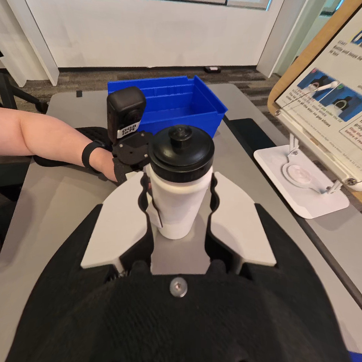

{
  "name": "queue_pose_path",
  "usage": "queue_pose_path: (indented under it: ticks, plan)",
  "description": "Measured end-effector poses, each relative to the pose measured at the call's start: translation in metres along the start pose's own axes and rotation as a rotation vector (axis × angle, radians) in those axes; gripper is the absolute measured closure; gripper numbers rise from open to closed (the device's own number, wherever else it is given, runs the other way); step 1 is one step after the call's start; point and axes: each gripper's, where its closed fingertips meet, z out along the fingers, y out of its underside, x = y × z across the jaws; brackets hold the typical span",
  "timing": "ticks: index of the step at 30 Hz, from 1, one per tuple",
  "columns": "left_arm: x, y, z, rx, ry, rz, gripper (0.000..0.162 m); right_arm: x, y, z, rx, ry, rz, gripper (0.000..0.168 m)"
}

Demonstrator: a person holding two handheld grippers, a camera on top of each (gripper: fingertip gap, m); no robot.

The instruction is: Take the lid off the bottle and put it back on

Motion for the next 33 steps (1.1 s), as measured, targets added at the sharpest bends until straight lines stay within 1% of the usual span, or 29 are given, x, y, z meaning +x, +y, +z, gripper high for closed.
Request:
queue_pose_path:
  ticks: [5,8,12,16,17,20,25,29,33]
  plan:
    - [0.0,0.0,0.0,0.003,0.001,0.0,0.072,0.0,-0.017,-0.001,0.124,0.028,-0.032,0.104]
    - [0.002,0.0,0.001,0.003,0.011,0.001,0.072,0.0,-0.019,0.002,0.148,0.035,-0.032,0.102]
    - [0.003,0.0,0.001,0.002,0.006,-0.002,0.072,-0.002,-0.017,0.01,0.15,0.033,0.005,0.092]
    - [0.003,0.0,0.002,0.001,0.005,0.0,0.072,0.001,-0.012,0.019,0.143,0.06,0.027,0.094]
    - [0.003,0.0,0.002,0.001,0.006,0.0,0.072,0.0,-0.013,0.02,0.148,0.055,0.034,0.099]
    - [0.006,0.0,0.002,-0.003,0.028,0.008,0.072,-0.002,-0.012,0.018,0.144,0.006,0.039,0.099]
    - [0.021,0.0,0.004,-0.001,0.13,0.025,0.072,-0.01,-0.009,0.009,0.137,-0.129,0.034,0.098]
    - [0.027,-0.001,0.003,0.017,0.173,0.024,0.072,-0.013,-0.008,0.006,0.164,-0.184,0.035,0.098]
    - [0.038,-0.002,0.001,0.029,0.257,0.033,0.072,-0.022,-0.008,0.002,0.199,-0.266,-0.005,0.098]
